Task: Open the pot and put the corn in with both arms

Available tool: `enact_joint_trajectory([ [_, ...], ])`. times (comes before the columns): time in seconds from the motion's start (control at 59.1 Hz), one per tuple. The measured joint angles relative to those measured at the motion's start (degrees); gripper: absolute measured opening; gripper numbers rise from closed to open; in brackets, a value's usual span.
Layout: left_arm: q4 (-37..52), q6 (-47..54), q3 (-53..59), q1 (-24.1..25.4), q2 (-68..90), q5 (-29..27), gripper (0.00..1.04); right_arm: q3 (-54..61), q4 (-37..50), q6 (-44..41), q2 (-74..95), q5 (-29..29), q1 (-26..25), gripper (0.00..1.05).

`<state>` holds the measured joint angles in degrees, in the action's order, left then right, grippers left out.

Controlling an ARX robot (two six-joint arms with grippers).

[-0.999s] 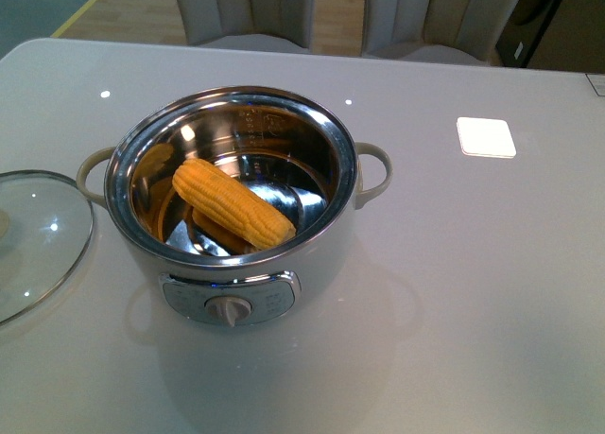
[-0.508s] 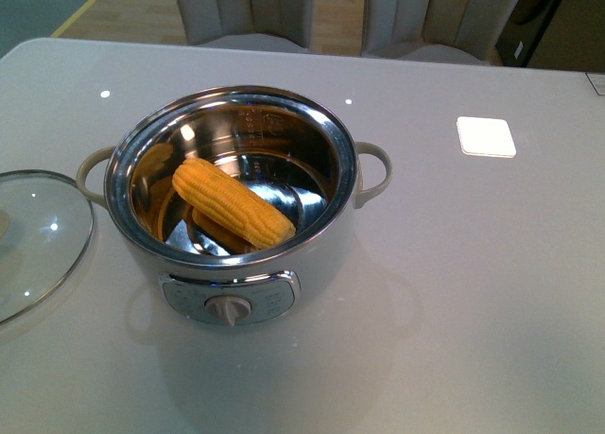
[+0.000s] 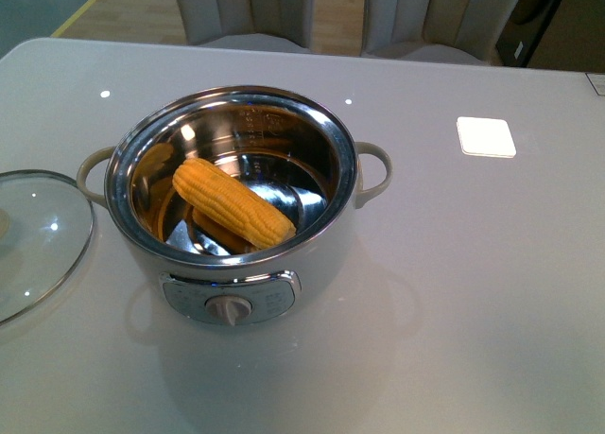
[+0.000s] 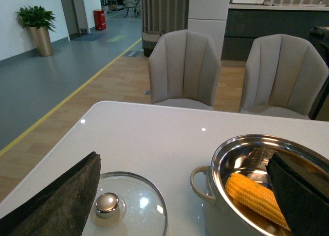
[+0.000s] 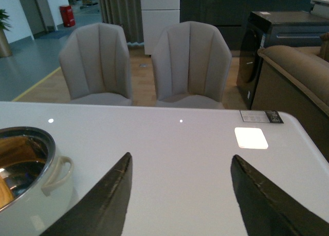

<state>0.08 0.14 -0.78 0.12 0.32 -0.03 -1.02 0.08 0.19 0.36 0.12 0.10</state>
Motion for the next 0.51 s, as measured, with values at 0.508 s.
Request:
enact_joint_trajectory([
  [0.508, 0.0, 0.0, 0.0, 0.0, 0.0, 0.0, 0.98, 0.0, 0.0, 0.0, 0.0, 0.0, 0.0, 0.96],
])
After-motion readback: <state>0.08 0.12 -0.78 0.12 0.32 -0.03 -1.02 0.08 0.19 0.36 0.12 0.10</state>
